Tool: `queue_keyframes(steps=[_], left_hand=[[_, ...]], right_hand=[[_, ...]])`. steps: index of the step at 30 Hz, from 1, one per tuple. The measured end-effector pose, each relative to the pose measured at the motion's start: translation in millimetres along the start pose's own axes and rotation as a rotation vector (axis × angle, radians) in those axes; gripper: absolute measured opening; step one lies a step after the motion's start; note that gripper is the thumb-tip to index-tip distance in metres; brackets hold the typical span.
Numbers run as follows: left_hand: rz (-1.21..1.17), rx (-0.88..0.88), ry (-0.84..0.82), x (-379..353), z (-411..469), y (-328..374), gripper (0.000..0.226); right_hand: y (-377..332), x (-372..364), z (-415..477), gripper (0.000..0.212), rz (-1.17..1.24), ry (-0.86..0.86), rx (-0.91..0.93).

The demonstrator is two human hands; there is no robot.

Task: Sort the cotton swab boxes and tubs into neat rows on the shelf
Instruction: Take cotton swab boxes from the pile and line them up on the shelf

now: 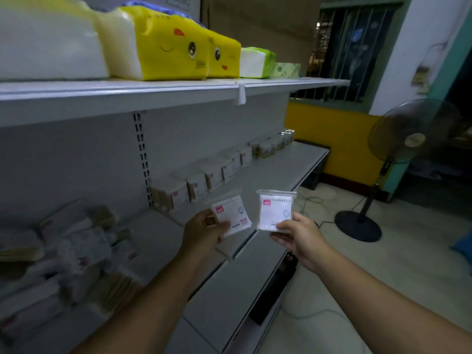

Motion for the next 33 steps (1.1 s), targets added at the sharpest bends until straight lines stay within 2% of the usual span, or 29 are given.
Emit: queue_keyframes(steps=[7, 11, 16, 19, 21, 23, 26, 30, 33], left_hand=[[-0.025, 0.036, 0.005, -18, 101, -16, 0.020], [0.077, -0.010, 0.156, -12, 141, -19, 0.018], [0.238, -0.067, 0.254, -24, 195, -17, 0.019], [0.302, -0.075, 0.363, -35, 235, -16, 0.018], [0.367, -0.045, 0.466, -45, 256, -14, 0.016], [0.427, -0.016, 0.569, -54, 273, -12, 0.013], [0.523, 0.046, 0.687, -63, 292, -12, 0.012], [0.583, 0.100, 0.824, -63, 306, -16, 0.029], [0.622, 0.101, 0.914, -67, 309, -12, 0.022]], right_hand=[[-16, 44, 81, 0.027, -0.018, 0.036, -0.022], [-16, 64, 136, 0.025, -0.039, 0.036, -0.035], [-37, 99, 222, 0.018, -0.418, 0.040, 0.035], [-53, 107, 285, 0.022, -0.740, -0.031, 0.106], [-52, 113, 322, 0.009, -0.844, -0.105, 0.110], [-46, 121, 352, 0.019, -0.894, -0.168, 0.106], [-40, 121, 389, 0.019, -0.967, -0.294, 0.102], [-40, 108, 429, 0.035, -1.001, -0.425, 0.155], [-41, 98, 447, 0.043, -1.069, -0.498, 0.226]])
Point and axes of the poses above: each hand's wrist, its own z-axis towards the middle knuckle, its own x-axis out of the back of the hand, y = z × x, the point moved 8 cm from there along z, towards the middle knuckle, and after that the axes turned 15 degrees about -y, right-handed, at the moved point
